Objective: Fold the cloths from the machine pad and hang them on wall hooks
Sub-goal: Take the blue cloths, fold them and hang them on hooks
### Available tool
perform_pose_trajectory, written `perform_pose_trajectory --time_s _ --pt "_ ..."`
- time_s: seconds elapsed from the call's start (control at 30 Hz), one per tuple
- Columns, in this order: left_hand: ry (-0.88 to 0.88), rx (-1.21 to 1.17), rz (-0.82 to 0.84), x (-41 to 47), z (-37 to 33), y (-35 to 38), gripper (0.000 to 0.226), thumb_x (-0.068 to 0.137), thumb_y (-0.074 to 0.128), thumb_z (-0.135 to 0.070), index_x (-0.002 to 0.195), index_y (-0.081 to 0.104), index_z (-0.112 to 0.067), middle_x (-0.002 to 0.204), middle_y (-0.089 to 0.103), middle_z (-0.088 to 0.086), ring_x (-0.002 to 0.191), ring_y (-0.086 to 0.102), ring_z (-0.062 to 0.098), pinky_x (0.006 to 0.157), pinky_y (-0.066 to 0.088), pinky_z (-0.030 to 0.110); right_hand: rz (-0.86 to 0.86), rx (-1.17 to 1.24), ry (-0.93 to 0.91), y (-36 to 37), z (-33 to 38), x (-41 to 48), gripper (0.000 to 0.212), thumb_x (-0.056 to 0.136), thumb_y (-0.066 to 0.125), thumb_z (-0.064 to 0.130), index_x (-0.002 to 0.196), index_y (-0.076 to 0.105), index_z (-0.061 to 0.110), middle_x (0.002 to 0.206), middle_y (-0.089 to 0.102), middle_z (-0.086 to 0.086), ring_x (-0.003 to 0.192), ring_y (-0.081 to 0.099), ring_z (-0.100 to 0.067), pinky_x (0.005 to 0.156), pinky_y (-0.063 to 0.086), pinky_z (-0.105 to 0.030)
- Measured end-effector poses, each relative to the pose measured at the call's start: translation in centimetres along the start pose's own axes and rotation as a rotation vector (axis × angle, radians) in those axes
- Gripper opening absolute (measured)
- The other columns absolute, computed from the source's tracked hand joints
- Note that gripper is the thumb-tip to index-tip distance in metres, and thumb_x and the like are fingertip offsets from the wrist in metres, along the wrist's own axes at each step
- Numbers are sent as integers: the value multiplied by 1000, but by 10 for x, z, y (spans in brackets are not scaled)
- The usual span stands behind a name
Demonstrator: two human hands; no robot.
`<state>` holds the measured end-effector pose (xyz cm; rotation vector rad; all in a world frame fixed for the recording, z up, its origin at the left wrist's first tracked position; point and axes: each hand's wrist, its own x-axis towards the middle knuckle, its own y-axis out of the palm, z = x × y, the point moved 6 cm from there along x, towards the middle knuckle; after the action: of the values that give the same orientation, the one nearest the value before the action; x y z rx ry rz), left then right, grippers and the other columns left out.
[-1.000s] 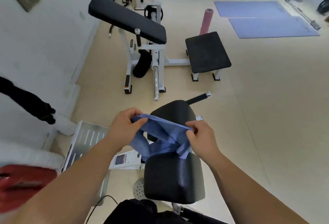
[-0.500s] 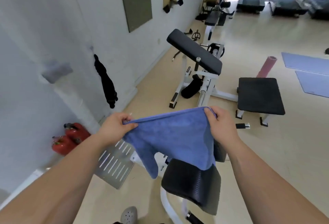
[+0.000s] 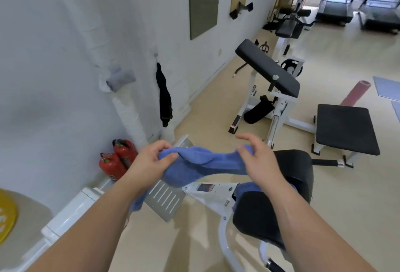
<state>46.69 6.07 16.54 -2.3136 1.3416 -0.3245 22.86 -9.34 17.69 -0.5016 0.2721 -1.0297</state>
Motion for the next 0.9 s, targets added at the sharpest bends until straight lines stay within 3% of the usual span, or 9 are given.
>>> perform_pose_trajectory --time_s 0.13,0.23,0.3,0.37,0.57,0.63,0.77,0.83,0.9 --pt "153 69 150 -7 -15 -20 7 93 68 -14 86 66 -17 83 67 9 73 59 16 73 50 35 349 -54 -164 91 71 -15 44 98 61 32 136 51 50 96 67 14 90 61 -2 81 46 -19" --pt "193 -29 185 -10 -14 -43 6 93 69 -15 88 66 -16 77 68 9 70 59 20 70 50 35 449 -58 -214 136 98 -15 16 98 60 24 106 70 35 84 69 15 76 58 4 72 49 -20" --pt "178 -75 169 -7 -3 -61 8 92 71 -16 87 66 -16 62 57 2 61 48 14 60 43 31 406 -66 -203 149 106 -11 13 99 58 23 92 69 21 79 67 1 70 54 -3 69 48 -31" --pt "126 -107 171 -6 15 -77 10 87 75 -20 84 66 -18 59 47 -2 58 41 15 58 35 30 343 -40 -158 153 111 -7 17 100 56 24 88 66 17 73 61 3 64 50 -3 61 42 -26" --pt "-119 -247 204 -18 83 -115 22 77 80 -31 78 68 -13 71 65 6 68 54 17 68 43 36 113 136 15 150 117 5 25 102 52 25 80 63 20 70 61 7 67 55 -8 67 46 -31" --pt "-163 -248 163 -21 101 -125 18 84 79 -25 75 68 -13 67 62 0 61 51 12 65 40 29 54 207 71 150 117 9 27 103 52 24 79 63 20 66 61 9 64 57 -8 65 46 -29" --pt "-186 -416 -8 -24 111 -139 20 91 72 -15 72 69 -13 53 52 -11 43 39 3 48 31 20 -49 236 170 155 112 13 23 102 52 23 86 63 12 68 59 4 64 56 -11 62 46 -27" --pt "-175 -514 -82 -25 105 -143 20 94 67 -21 76 67 -11 50 51 -13 41 38 2 44 32 15 -39 215 230 165 107 11 14 102 49 22 99 63 22 79 66 1 72 62 -17 67 49 -31" --pt "-210 -577 -129 -23 102 -143 23 103 55 -16 85 67 -8 52 60 -11 42 49 2 45 40 13 13 203 320 180 103 4 23 100 47 16 113 57 33 84 67 -4 70 62 -20 65 48 -31"
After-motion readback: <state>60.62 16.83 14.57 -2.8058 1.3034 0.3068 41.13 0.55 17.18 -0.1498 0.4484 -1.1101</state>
